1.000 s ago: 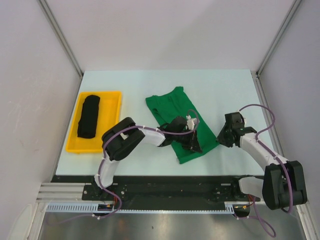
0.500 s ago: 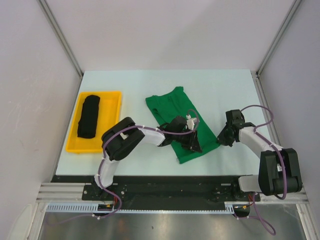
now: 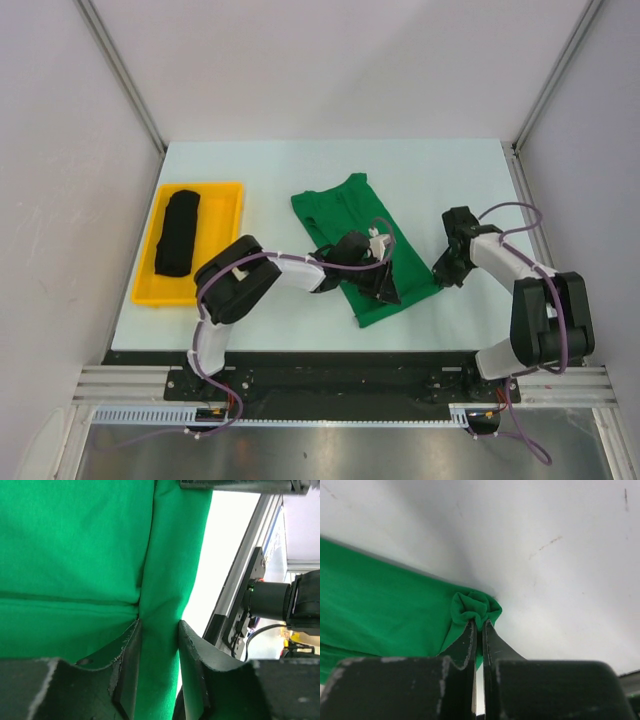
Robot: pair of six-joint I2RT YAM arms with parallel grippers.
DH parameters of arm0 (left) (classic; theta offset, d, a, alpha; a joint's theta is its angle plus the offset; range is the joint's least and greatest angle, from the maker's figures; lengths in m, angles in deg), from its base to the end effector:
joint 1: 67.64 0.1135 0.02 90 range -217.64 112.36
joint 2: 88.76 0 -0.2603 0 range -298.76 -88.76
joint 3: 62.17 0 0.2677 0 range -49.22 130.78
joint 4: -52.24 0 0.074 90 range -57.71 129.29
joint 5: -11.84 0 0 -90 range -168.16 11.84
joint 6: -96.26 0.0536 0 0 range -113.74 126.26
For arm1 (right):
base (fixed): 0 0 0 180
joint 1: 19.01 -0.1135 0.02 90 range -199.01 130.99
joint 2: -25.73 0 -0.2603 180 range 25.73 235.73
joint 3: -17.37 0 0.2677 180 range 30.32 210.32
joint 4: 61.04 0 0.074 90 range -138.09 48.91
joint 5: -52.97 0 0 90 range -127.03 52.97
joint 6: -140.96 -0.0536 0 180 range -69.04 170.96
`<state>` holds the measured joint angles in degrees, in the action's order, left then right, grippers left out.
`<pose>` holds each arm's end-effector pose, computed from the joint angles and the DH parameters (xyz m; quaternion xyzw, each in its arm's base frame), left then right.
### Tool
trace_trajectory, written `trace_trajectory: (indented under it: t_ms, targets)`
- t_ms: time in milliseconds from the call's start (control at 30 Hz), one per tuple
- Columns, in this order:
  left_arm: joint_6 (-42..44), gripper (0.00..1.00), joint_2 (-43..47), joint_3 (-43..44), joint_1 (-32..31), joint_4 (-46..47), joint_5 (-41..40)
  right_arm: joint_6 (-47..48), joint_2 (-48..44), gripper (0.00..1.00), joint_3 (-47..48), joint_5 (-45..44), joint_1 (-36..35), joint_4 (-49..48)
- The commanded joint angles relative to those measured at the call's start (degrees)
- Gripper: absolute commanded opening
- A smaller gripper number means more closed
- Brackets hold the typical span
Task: Roll the t-shirts
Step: Roll the T-shirt to the center of the board.
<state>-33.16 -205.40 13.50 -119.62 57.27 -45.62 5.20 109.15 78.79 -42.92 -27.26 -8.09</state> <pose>0.2454 -0.3607 0.1007 0.2201 0.8360 -0.4865 0.1261 0.2694 0.0335 0.1489 0.3247 0.9353 0.0140 0.1397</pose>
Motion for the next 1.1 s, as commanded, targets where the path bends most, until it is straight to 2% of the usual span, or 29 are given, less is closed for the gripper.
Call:
trace_trajectory:
  t_ms: [0, 167, 300, 433, 567, 833, 1067]
  targets:
    - [2.59, 0.4, 4.14, -1.63, 0.39, -1.1, -0.1, -3.72, 4.38, 0.0, 5.49, -7.29, -1.33, 7.88]
    - [3.9, 0.41, 7.12, -4.0, 0.31, -1.36, -0.1, -6.36, 6.58, 0.0, 6.64, -9.49, -3.0, 8.68]
    - [6.37, 0.5, 10.37, -5.94, 0.31, -3.21, -1.59, -6.71, 7.46, 0.0, 7.25, -9.84, -3.53, 8.59]
    - [9.27, 0.54, 13.89, -7.17, -0.22, -5.75, -3.35, -7.15, 8.78, 0.0, 7.87, -10.28, -3.96, 8.94]
    - [12.86, 0.56, 17.14, -7.61, -1.97, -10.75, -6.77, -7.85, 9.75, 0.0, 8.13, -10.9, -4.32, 9.21]
    - [17.35, 0.59, 18.2, -6.38, -6.19, -19.45, -18.2, -8.3, 10.8, 0.0, 8.84, -11.07, -4.76, 9.47]
    - [18.68, 0.59, 16.97, -5.68, -9.44, -21.32, -23.74, -8.82, 11.33, 0.0, 9.19, -11.16, -4.85, 9.82]
